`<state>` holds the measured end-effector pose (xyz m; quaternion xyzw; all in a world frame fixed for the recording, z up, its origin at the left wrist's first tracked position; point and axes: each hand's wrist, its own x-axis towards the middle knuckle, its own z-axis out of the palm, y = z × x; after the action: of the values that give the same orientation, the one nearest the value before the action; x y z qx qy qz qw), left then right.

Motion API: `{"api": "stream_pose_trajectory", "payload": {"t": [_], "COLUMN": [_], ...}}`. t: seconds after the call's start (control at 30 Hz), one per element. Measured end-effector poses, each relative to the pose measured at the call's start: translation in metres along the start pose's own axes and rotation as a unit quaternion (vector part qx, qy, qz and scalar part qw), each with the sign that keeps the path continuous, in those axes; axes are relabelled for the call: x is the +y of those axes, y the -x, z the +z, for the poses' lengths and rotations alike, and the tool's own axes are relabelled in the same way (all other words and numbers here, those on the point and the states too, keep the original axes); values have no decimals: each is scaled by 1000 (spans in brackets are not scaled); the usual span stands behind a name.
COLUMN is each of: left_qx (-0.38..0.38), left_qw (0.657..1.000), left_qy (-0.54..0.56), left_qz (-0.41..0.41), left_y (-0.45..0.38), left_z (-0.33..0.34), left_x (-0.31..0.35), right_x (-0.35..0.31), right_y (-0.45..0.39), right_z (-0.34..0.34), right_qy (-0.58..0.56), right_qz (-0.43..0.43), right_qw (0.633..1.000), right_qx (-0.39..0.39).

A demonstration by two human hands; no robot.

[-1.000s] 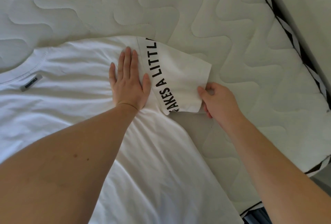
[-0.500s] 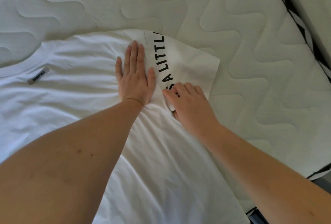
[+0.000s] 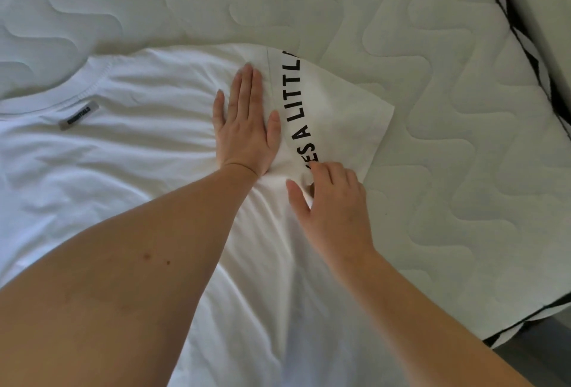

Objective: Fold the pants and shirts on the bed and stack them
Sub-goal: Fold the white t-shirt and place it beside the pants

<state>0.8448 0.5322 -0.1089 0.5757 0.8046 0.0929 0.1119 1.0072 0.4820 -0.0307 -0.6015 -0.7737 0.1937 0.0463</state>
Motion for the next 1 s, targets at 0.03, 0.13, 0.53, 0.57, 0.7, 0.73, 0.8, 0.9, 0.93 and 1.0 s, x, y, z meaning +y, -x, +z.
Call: {"api": "stream_pose_trajectory", "payload": {"t": [0.03, 0.13, 0.53, 0.57, 0.7, 0.73, 0.8, 0.9, 0.93, 1.0], "left_qx": [-2, -11, -116, -134, -60, -33, -41, -130, -157, -194], "left_qw": [1000, 1000, 993, 990, 992, 995, 996, 978, 969, 948], "left_qy": [0, -5, 20, 35, 107, 90, 23, -115, -156, -220], "left_qz": [-1, 2, 27, 21, -5, 19, 82, 115, 111, 122], "left_y": [0, 0, -10, -14, -33, -41, -61, -94, -103, -115], "left_z": [0, -2, -11, -15, -48, -56, -69, -80, -83, -89], "left_x": [0, 0, -6, -7, -3, 2, 20, 49, 57, 67], "right_x": [-1, 3, 10, 10, 25, 29, 39, 44, 43, 43], "right_y": [-1, -3, 37, 33, -5, -17, -41, -60, -63, -68], "right_z": [4, 17, 36, 29, 0, -6, -12, -15, -16, -18], "right_qy": [18, -2, -50, -99, -358, -410, -397, -304, -302, -315], "right_qz": [9, 30, 7, 50, 285, 337, 393, 396, 385, 346], "right_qw": [1000, 998, 993, 986, 880, 841, 828, 866, 871, 884], "right_qx": [7, 48, 104, 121, 128, 105, 55, -32, -41, -19]}}
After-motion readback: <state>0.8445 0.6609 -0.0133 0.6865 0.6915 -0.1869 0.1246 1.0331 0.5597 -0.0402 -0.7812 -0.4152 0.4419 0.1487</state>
